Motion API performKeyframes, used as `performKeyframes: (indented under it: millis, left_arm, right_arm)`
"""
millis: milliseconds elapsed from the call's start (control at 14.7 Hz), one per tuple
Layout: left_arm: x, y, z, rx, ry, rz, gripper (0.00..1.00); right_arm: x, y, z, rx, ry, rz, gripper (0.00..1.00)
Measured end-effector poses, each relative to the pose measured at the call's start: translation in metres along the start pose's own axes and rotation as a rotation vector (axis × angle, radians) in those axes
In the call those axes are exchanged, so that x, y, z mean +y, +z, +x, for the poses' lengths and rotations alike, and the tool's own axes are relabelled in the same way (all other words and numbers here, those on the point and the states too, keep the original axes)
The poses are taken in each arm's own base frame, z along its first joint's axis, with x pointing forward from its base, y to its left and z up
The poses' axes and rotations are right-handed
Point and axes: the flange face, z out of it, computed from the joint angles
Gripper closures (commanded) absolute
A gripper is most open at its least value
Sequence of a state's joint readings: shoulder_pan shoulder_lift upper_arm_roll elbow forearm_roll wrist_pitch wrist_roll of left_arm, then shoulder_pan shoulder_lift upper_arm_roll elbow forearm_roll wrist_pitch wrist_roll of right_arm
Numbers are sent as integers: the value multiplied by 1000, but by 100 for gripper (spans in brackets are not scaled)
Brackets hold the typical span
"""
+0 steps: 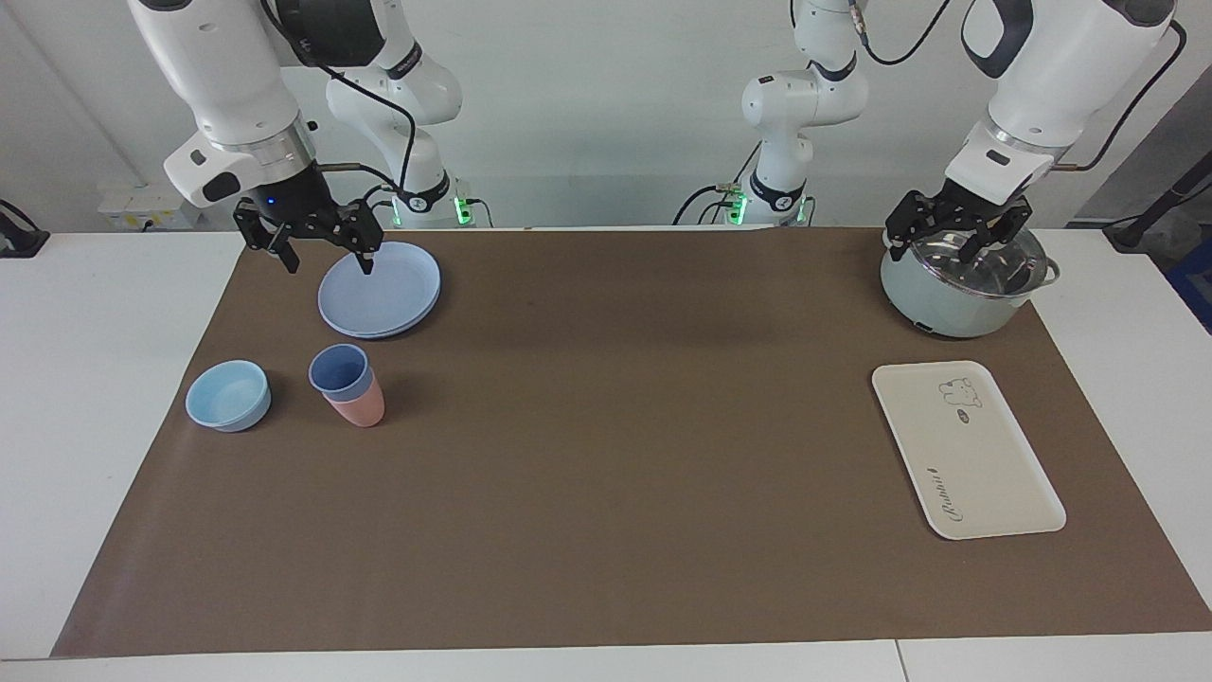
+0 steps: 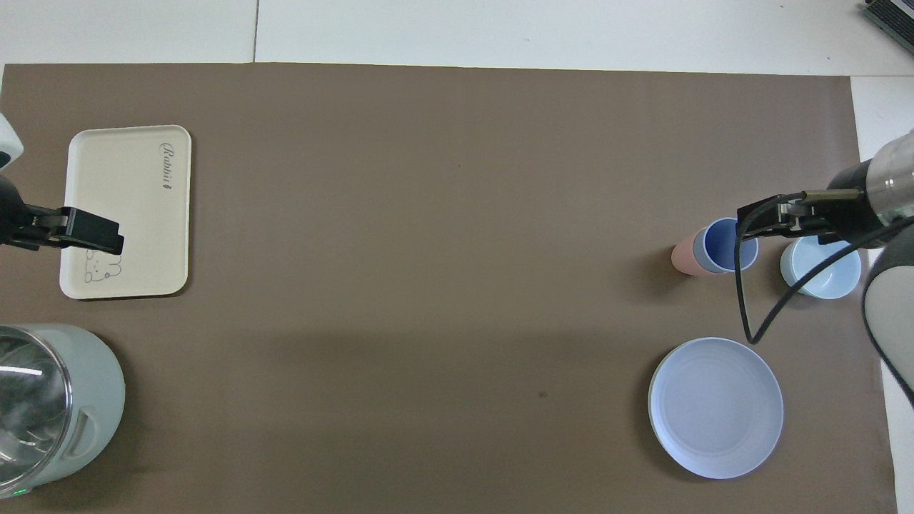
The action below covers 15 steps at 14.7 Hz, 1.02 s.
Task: Place cup on tray
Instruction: 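Raise the right gripper and open it above the cups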
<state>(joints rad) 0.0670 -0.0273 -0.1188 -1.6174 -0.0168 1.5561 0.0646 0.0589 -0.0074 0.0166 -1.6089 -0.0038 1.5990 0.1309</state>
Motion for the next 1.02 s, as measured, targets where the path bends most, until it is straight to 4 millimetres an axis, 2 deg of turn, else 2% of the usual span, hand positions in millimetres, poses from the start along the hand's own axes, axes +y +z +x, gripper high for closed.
performKeyframes:
  millis: [544, 816, 1019]
  left_arm:
    - [-1, -5, -3, 9, -3, 2, 0]
    - [-1, -5, -3, 10, -3, 2, 0]
    - [-1, -5, -3, 10, -2, 2, 0]
  right_arm:
    - [13, 3, 0, -15, 23, -2, 0]
    - [33, 1, 8, 30, 66, 4, 10]
    - [56, 8, 19, 63, 183, 8, 11]
